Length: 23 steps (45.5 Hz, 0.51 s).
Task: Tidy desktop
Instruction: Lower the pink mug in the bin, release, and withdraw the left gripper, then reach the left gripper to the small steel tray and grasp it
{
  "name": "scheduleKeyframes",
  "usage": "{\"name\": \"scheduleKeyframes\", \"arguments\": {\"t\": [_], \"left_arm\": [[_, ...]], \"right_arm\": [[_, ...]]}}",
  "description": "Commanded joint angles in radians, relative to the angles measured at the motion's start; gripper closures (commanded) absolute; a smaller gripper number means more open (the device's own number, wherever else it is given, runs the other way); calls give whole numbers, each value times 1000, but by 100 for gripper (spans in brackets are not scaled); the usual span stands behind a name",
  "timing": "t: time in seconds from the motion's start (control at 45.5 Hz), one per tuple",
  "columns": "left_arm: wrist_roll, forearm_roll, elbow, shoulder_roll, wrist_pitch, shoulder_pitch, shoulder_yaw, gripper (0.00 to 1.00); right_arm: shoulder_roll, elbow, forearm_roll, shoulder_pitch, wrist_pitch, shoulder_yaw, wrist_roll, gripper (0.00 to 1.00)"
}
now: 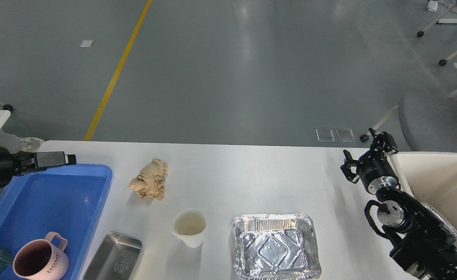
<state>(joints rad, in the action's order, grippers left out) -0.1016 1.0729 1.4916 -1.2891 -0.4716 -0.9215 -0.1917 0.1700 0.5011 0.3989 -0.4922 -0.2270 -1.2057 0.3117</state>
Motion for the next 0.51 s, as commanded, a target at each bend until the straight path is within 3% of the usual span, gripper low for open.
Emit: {"name": "scheduleKeyframes", "arguments": {"t": [0.0,0.484], "left_arm": [[0,1,38,-32,-80,-17,-35,4],[-15,-80,114,-251,-318,-17,-236,4]], "right_arm": [[0,-1,0,0,0,2,1,0],[0,-1,0,-6,0,3,1,0]]}}
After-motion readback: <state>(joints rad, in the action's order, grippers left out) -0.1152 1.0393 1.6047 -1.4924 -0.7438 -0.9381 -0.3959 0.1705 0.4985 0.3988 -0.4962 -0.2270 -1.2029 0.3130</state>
